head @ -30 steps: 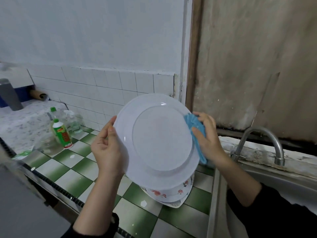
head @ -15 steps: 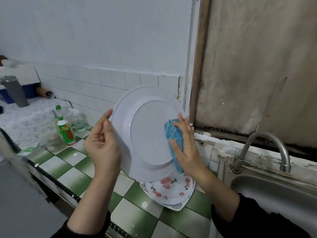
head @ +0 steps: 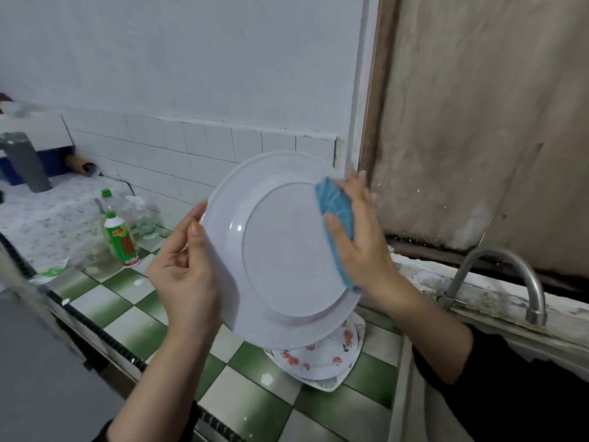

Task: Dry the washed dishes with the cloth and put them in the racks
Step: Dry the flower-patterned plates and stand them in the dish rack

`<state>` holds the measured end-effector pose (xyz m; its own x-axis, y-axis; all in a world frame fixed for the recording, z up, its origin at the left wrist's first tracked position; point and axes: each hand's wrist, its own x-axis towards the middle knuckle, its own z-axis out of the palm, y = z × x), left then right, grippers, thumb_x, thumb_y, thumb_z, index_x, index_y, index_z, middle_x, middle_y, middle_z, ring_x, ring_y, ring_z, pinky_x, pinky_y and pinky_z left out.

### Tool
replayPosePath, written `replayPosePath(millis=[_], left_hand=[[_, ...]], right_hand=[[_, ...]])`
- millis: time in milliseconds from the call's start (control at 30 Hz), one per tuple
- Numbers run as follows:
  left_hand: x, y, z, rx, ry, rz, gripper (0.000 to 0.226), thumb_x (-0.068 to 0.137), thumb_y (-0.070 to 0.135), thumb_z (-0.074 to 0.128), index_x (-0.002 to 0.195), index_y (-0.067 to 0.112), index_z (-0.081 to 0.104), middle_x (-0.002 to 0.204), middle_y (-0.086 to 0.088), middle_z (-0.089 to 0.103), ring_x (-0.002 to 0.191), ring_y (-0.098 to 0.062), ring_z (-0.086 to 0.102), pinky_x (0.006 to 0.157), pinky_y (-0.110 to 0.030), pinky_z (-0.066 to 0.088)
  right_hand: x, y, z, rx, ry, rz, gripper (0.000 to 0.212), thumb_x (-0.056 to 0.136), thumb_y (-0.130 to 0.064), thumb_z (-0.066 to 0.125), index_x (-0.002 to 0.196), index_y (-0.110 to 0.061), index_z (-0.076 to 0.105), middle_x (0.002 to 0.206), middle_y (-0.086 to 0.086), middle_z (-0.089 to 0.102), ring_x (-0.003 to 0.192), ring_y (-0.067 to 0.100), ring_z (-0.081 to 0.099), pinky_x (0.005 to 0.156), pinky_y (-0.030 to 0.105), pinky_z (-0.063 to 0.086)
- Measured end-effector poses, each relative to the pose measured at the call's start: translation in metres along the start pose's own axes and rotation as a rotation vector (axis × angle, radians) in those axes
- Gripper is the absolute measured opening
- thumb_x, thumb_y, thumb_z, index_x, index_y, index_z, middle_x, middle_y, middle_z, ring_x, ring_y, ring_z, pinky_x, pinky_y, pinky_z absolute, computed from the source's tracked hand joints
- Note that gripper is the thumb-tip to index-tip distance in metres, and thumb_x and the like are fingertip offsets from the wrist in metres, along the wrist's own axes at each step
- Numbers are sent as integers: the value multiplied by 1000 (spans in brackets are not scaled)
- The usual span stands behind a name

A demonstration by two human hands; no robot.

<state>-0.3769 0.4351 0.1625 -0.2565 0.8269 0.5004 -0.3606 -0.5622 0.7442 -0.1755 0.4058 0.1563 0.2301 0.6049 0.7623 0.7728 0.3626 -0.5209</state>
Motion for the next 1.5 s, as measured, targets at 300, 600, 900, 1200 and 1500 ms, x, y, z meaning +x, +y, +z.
replayPosePath(millis=[300, 600, 900, 1200, 1500], left_hand=[[-11, -9, 18, 91, 50, 10, 27, 99, 9, 48, 106, 28, 65, 71, 19, 67, 65, 4, 58, 64, -11, 46], [35, -3, -12, -20, 156, -20, 26, 99, 12, 44, 114, 13, 65, 86, 17, 73, 89, -2, 66, 84, -21, 51], [19, -8, -1, 39, -34, -102, 30, 104, 11, 39, 86, 18, 61, 71, 18, 64, 69, 1, 56, 66, -15, 46], [31, -4, -7, 238, -115, -883, 39, 97, 45, 27, 115, 21, 53, 108, -8, 53, 105, -30, 53, 85, -53, 49], [38, 0, -24, -260, -176, -1210, 44, 87, -11, 31, 124, -1, 51, 116, -28, 56, 70, -42, 70, 49, -48, 58]], right_hand=[[-5, -64, 44, -237, -143, -315, 53, 94, -39, 37, 140, -15, 50, 159, -1, 29, 151, 20, 10, 121, 52, 12], [-72, 16, 53, -175, 24, -202, 45, 99, -48, 33, 138, -26, 42, 160, 3, 23, 150, 30, 12, 121, 49, 11], [30, 12, 8, 691, 449, 911, 21, 96, -35, 56, 89, -18, 67, 82, 0, 67, 79, 17, 63, 64, 24, 50], [47, 9, -12, 1160, 378, 779, 51, 96, -46, 42, 55, -24, 62, 58, -5, 59, 55, 12, 59, 58, 21, 47], [49, 32, -42, 285, -509, 732, 43, 92, -54, 53, 82, -16, 69, 82, 9, 68, 70, 22, 63, 70, 31, 51]])
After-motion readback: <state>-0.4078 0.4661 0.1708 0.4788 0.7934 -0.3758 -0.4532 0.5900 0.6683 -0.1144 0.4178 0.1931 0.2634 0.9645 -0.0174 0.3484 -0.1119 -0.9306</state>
